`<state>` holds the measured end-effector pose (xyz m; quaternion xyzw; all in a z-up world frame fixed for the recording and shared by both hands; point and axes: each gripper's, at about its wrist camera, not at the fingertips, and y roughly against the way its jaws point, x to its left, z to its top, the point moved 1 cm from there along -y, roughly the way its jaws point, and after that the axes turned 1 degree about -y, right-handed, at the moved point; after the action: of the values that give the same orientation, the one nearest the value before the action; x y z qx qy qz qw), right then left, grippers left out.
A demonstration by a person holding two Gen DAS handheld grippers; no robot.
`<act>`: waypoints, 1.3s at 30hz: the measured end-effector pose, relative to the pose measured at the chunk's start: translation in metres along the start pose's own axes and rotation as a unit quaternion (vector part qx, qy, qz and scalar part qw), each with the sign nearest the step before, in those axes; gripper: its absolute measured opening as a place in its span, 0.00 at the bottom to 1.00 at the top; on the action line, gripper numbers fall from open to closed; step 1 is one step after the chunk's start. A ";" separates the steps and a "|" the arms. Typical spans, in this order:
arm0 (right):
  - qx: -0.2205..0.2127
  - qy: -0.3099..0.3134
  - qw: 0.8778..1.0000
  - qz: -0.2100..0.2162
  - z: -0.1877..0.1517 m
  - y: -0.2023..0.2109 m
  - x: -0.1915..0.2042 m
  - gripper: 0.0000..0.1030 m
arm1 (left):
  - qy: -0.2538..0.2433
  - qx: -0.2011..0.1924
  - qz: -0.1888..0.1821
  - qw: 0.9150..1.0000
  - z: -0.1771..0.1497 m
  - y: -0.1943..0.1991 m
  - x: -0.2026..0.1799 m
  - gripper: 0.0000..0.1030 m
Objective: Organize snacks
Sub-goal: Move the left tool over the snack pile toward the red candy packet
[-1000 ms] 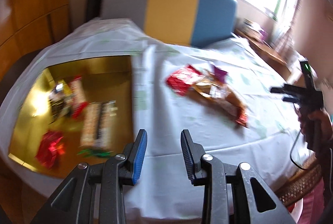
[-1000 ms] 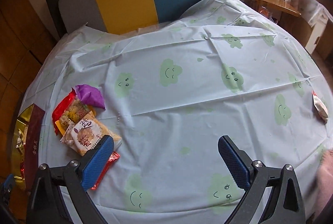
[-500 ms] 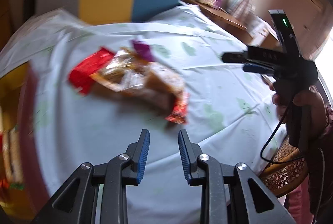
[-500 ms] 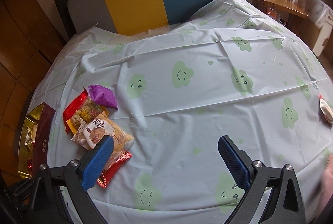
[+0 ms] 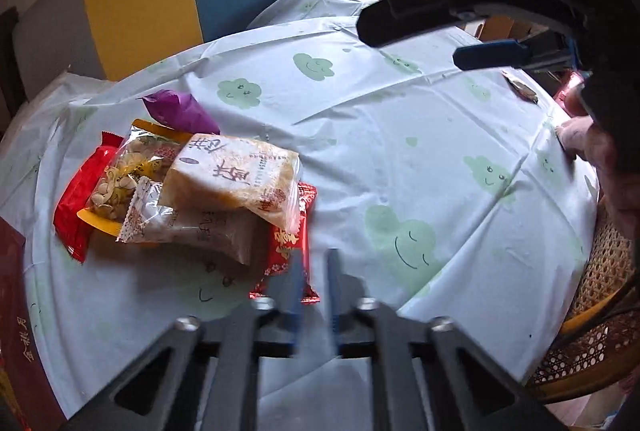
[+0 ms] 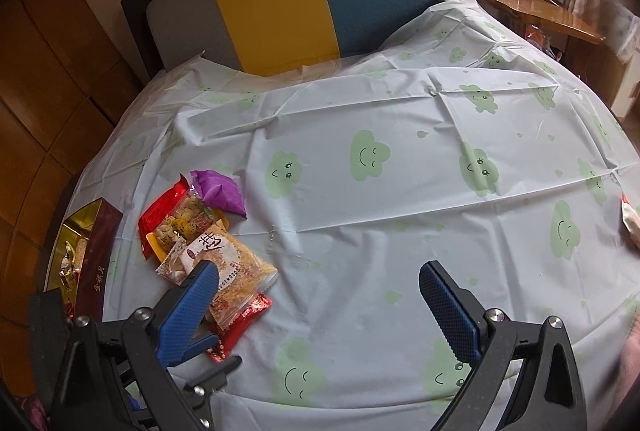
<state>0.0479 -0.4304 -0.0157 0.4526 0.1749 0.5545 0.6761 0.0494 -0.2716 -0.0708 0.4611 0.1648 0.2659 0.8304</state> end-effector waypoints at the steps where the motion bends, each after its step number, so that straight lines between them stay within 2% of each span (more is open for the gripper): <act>1: -0.001 0.002 1.000 -0.001 0.000 0.000 0.000 0.98 | 0.003 -0.002 -0.005 1.000 -0.003 0.002 0.001 0.04; 6: 0.006 0.018 1.000 -0.004 -0.003 -0.002 0.005 0.98 | 0.005 0.000 -0.005 1.000 -0.034 0.022 0.007 0.02; 8: 0.012 0.024 1.000 -0.006 -0.005 -0.005 0.007 0.98 | 0.019 -0.001 0.015 1.000 -0.049 0.033 0.018 0.02; 13: 0.034 0.053 0.998 -0.006 -0.011 -0.015 0.017 0.98 | 0.104 -0.004 0.055 0.993 -0.082 0.050 0.071 0.04; 14: 0.038 0.061 0.997 -0.004 -0.012 -0.017 0.020 0.98 | 0.126 0.002 0.055 0.990 -0.087 0.048 0.082 0.05; 15: 0.043 0.071 0.997 -0.001 -0.015 -0.019 0.024 0.98 | 0.149 -0.009 0.032 0.988 -0.092 0.049 0.092 0.05; 17: 0.053 0.092 0.994 0.004 -0.019 -0.023 0.033 0.98 | 0.165 -0.016 0.013 0.986 -0.096 0.050 0.100 0.05; 25: 0.080 0.148 0.985 0.032 -0.034 -0.036 0.057 0.98 | 0.165 -0.040 -0.002 0.986 -0.104 0.050 0.106 0.05; 29: 0.086 0.163 0.982 0.029 -0.038 -0.040 0.063 0.93 | 0.181 -0.065 -0.023 0.981 -0.107 0.048 0.106 0.04; 34: 0.086 0.130 0.988 0.019 -0.031 -0.043 0.051 0.90 | 0.193 -0.071 -0.046 0.977 -0.103 0.050 0.107 0.05; 36: 0.080 0.112 0.990 0.020 -0.026 -0.041 0.045 0.90 | 0.172 -0.084 -0.073 0.979 -0.091 0.058 0.096 0.13; 37: 0.078 0.105 0.991 0.020 -0.024 -0.040 0.043 0.90 | 0.152 -0.090 -0.071 0.982 -0.084 0.061 0.089 0.18; 39: 0.076 0.094 0.992 0.023 -0.022 -0.038 0.041 0.90 | 0.115 -0.100 -0.070 0.986 -0.066 0.064 0.075 0.22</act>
<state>0.0674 -0.3832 -0.0474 0.4521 0.2693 0.5951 0.6074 0.0567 -0.1544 -0.0531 0.3298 0.2633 0.2737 0.8643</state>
